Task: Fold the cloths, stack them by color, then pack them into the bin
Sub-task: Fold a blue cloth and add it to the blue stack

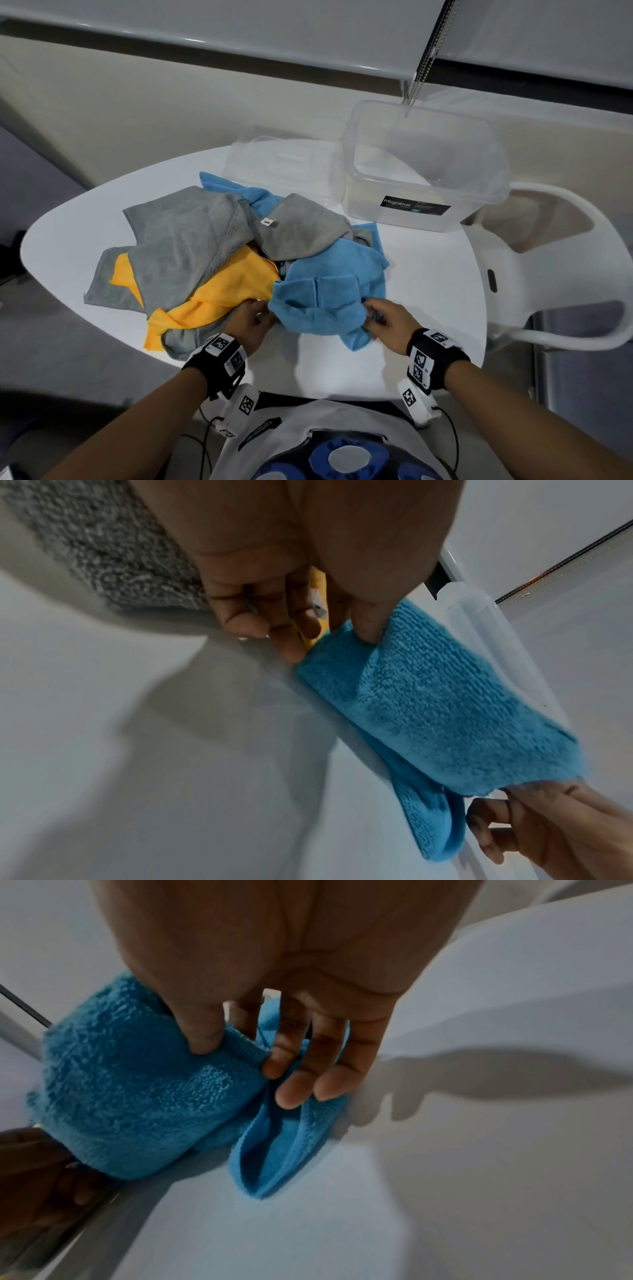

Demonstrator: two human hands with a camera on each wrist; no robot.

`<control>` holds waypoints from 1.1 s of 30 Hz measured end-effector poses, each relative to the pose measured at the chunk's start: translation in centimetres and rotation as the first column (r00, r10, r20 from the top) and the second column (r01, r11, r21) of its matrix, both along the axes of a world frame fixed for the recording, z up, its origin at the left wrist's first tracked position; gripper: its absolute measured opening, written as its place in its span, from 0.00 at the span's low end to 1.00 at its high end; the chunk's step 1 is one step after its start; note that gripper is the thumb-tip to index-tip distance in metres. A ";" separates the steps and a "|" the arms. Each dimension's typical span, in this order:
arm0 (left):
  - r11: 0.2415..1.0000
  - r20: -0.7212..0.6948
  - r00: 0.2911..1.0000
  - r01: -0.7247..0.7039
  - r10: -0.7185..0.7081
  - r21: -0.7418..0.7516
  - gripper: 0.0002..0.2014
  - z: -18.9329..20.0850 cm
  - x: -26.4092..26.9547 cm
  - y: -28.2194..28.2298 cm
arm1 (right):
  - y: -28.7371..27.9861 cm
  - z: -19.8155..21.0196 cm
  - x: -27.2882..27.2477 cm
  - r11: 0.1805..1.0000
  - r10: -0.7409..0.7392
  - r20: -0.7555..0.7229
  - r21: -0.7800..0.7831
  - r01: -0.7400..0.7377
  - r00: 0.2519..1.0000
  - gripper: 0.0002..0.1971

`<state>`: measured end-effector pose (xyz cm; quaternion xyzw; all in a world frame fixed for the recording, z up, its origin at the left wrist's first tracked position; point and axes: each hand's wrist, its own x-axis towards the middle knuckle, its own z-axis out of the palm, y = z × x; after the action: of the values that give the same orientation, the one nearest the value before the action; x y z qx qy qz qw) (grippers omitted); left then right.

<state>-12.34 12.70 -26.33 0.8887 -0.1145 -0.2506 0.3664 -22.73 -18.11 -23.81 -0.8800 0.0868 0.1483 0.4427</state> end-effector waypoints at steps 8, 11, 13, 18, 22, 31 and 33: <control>0.978 -0.146 0.989 0.004 0.027 0.208 0.22 0.9 0.9 -1.2 | 0.7 -0.1 2.1 0.964 -0.241 -0.267 0.041 0.261 0.933 0.20; 0.970 -0.165 0.986 0.002 0.039 0.243 0.20 0.8 1.3 -1.3 | 1.1 0.4 2.8 0.975 -0.219 -0.269 -0.094 0.201 0.938 0.15; 0.967 -0.152 0.987 -0.004 0.045 0.255 0.17 0.9 1.4 -1.4 | 1.2 0.9 3.1 0.969 -0.198 -0.199 -0.188 0.160 0.960 0.09; 0.973 -0.170 0.978 -0.079 0.118 0.218 0.27 1.7 0.6 -1.6 | 2.0 1.2 3.2 0.981 -0.191 -0.130 -0.053 0.185 0.973 0.31; 0.987 -0.207 0.972 -0.088 0.114 0.132 0.33 1.8 0.6 -1.8 | 2.3 1.1 3.7 0.973 -0.231 -0.194 -0.063 0.223 0.953 0.31; 0.976 -0.311 0.949 -0.114 0.051 -0.187 0.25 2.1 1.1 -1.6 | 1.3 1.5 2.9 0.894 -0.341 -0.202 0.234 0.383 0.918 0.26; 0.979 -0.265 0.964 -0.063 0.010 -0.193 0.25 2.8 1.4 -2.0 | 1.1 2.0 2.6 0.831 -0.408 -0.204 0.321 0.455 0.890 0.18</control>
<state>-10.99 10.73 -23.58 0.8083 -0.0731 -0.3468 0.4701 -20.11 -16.96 -21.76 -0.7301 0.2827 0.1134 0.6117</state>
